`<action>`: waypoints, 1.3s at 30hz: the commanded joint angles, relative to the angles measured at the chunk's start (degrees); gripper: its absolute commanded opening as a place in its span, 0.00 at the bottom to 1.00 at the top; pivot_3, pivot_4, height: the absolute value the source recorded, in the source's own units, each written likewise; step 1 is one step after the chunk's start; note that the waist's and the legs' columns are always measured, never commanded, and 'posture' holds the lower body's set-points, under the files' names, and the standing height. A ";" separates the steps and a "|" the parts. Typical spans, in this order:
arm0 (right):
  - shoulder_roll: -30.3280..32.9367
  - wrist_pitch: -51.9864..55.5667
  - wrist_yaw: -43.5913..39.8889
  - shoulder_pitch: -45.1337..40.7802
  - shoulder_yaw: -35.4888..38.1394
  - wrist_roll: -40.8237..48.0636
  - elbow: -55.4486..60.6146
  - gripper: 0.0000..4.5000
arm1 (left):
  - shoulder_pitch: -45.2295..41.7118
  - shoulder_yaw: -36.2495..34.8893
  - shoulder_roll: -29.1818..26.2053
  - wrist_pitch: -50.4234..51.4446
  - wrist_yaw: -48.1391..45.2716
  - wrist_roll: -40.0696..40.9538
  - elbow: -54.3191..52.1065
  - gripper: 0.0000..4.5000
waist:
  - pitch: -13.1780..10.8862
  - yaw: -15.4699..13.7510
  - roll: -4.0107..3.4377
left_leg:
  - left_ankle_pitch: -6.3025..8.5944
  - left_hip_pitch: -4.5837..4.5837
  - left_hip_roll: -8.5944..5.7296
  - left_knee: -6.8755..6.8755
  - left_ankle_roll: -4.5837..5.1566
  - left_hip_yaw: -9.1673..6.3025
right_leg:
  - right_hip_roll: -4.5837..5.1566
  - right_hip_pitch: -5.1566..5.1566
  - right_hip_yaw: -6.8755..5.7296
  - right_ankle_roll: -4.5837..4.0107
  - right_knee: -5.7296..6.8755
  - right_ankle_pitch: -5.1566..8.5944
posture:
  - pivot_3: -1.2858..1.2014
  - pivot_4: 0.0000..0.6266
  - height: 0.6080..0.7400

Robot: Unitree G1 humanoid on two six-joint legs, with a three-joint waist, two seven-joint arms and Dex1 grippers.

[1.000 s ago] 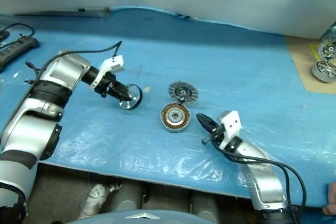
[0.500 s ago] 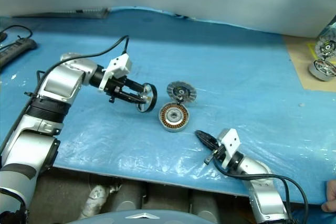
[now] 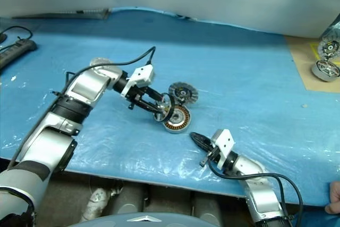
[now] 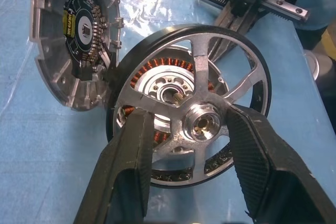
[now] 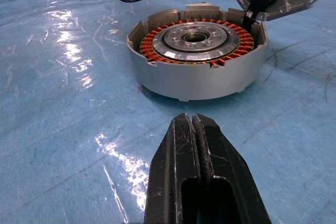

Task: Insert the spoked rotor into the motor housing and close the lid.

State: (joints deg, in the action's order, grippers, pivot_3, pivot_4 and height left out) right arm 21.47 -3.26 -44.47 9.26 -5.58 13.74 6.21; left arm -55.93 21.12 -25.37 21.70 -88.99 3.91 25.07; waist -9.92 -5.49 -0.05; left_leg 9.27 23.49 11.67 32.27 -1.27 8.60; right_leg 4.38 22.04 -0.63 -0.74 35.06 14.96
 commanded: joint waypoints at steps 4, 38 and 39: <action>-0.75 -0.40 0.49 -1.06 -1.32 -0.01 0.56 0.00 | -4.39 1.27 3.09 -5.10 0.61 -1.46 5.16 0.40 | 0.00 -0.02 0.00 | 0.00 0.00 0.00 0.06 0.02 0.00 | 0.01 0.01 0.02 0.00 0.07 0.00 | 0.52 0.24 1.00; -1.83 -1.42 2.44 -1.20 -1.39 -0.80 -1.94 0.00 | -8.91 3.44 6.68 -16.66 -3.42 -7.46 17.90 0.99 | 0.00 -0.10 0.00 | 0.06 -0.24 0.01 0.20 0.25 0.03 | 0.04 -0.12 0.13 -0.01 0.35 0.00 | 0.52 0.24 1.00; -1.81 -1.21 2.56 -1.17 -1.40 -0.78 -1.67 0.00 | -9.05 3.30 6.78 -16.77 -3.38 -7.43 18.06 0.99 | 0.00 -0.11 0.00 | 0.06 -0.24 0.00 0.20 0.25 0.03 | 0.04 -0.12 0.13 -0.02 0.35 0.00 | 0.52 0.24 1.00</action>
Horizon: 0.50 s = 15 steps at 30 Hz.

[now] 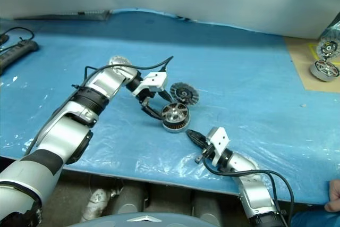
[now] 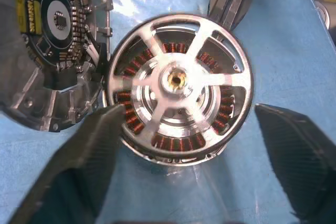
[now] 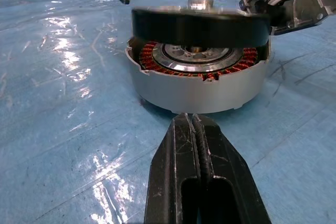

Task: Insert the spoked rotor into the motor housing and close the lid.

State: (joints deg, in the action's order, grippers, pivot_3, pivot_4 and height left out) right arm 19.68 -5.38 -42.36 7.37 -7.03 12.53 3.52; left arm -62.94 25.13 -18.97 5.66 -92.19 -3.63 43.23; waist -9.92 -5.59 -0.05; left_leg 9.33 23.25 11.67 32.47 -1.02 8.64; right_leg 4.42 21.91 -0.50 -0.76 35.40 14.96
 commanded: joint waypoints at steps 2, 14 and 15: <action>0.00 1.50 0.74 0.81 0.06 0.53 1.76 0.00 | -2.43 -1.15 0.60 -0.64 -0.07 0.36 0.25 0.99 | 0.00 -0.02 0.00 | 0.00 0.00 0.00 0.00 0.01 0.00 | 0.00 0.00 0.00 0.00 0.00 0.00 | 0.52 0.24 1.00; -0.04 4.11 1.85 0.04 0.62 1.04 3.80 0.00 | -0.55 -3.75 -3.24 6.51 -0.20 8.12 -6.84 0.64 | 0.00 0.04 0.00 | 0.01 0.01 0.00 -0.09 -0.01 0.02 | -0.01 0.04 0.00 0.00 -0.05 0.00 | 0.52 0.24 1.00; -0.07 4.16 2.00 -0.03 0.88 1.15 3.77 0.00 | 0.40 -4.77 -3.81 7.41 0.11 8.73 -8.21 0.57 | 0.00 0.05 0.00 | 0.01 0.01 0.01 -0.10 -0.02 0.02 | -0.01 0.04 0.00 -0.01 -0.06 0.01 | 0.52 0.24 1.00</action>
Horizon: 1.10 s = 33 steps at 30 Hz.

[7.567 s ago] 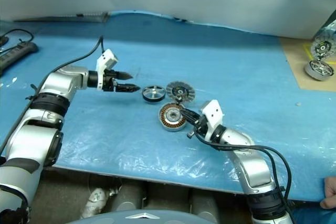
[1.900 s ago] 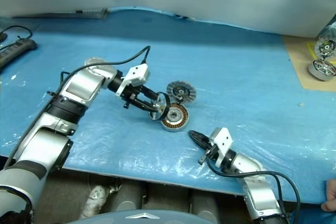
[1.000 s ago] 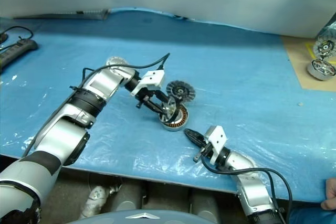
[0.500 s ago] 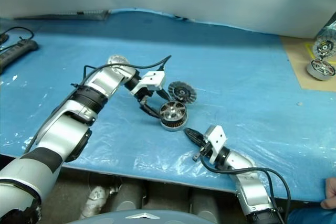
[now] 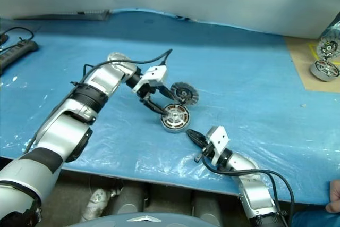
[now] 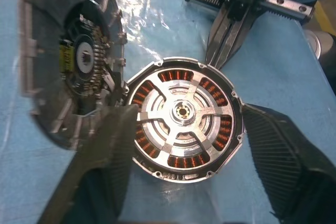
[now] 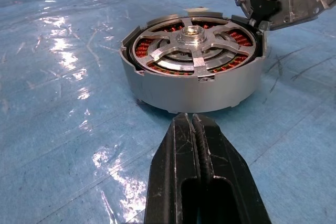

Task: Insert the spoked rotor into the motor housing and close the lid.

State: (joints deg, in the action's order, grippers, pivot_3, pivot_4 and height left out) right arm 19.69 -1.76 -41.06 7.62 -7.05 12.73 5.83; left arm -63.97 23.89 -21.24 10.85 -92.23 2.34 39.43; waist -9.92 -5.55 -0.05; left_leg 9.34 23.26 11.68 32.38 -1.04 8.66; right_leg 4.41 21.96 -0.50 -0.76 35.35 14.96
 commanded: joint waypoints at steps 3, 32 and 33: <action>0.36 0.47 1.53 -0.53 2.31 0.97 1.08 0.00 | 5.85 -6.71 -3.47 6.59 2.16 5.37 -11.21 0.34 | 0.00 0.02 0.00 | 0.01 -0.02 0.00 -0.05 -0.03 0.04 | 0.00 0.00 0.02 0.00 -0.04 0.00 | 0.52 0.24 1.00; 4.87 -0.07 -6.56 -52.26 10.12 -1.82 -50.04 0.00 | 58.08 -20.08 3.99 -14.68 38.53 11.73 -39.38 0.01 | 0.06 1.75 -0.22 | -0.03 0.08 0.09 0.24 -0.10 0.42 | -0.09 0.32 0.28 -0.02 0.35 0.01 | 0.52 0.24 1.00; 4.27 0.05 -7.89 -53.31 10.00 -1.63 -50.79 0.00 | 58.18 -20.05 3.82 -16.17 38.45 11.41 -38.03 0.01 | 0.06 1.76 -0.22 | -0.06 0.08 0.09 0.25 -0.06 0.43 | -0.12 0.33 0.29 -0.02 0.39 0.01 | 0.52 0.24 1.00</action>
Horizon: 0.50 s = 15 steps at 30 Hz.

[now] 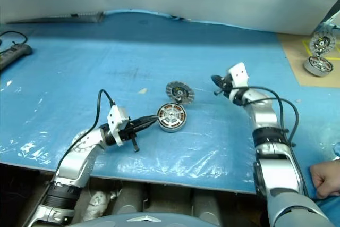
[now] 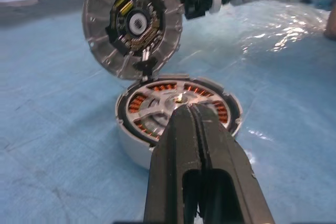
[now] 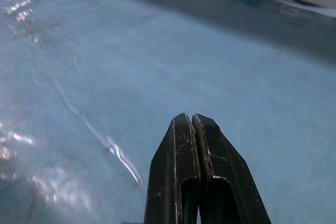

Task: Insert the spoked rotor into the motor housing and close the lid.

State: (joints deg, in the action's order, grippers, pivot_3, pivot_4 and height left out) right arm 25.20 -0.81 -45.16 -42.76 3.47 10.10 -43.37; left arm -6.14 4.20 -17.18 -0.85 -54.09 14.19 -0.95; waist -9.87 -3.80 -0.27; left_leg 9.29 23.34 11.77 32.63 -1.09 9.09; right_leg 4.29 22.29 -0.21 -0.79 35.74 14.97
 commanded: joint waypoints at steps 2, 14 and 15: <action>-2.47 -0.36 -6.61 -4.41 -0.84 1.31 -2.51 0.00 | 0.32 -0.47 -0.22 -7.33 0.64 -0.89 4.89 0.01 | 0.00 -0.10 -0.01 | 0.03 0.02 0.02 0.01 0.06 0.02 | -0.04 0.04 -0.01 -0.03 0.05 0.01 | 0.52 0.24 1.00; -4.91 13.55 -17.81 0.32 -1.27 7.63 11.37 0.00 | -1.29 -1.63 -1.18 -8.61 0.23 2.85 7.89 0.01 | 0.01 -0.39 -0.01 | 0.04 0.33 0.09 0.28 0.16 0.02 | 0.04 0.30 -0.08 -0.06 0.33 0.01 | 0.52 0.24 1.00; -4.91 15.22 -17.87 1.56 -1.37 8.34 13.94 0.00 | -1.51 -1.58 -1.30 -8.28 0.18 3.11 7.61 0.01 | 0.01 -0.41 -0.01 | 0.04 0.31 0.09 0.29 0.16 0.02 | 0.04 0.31 -0.07 -0.06 0.36 0.01 | 0.52 0.24 1.00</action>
State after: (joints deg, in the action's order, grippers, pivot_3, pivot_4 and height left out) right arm 20.02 12.99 -62.40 -41.30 1.55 16.42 -32.69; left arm -7.08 3.25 -18.11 -9.19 -53.50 16.32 8.48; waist -9.86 -4.21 -0.28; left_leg 9.33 23.65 11.85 32.92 -0.93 9.11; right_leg 4.33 22.60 -0.27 -0.84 36.11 14.99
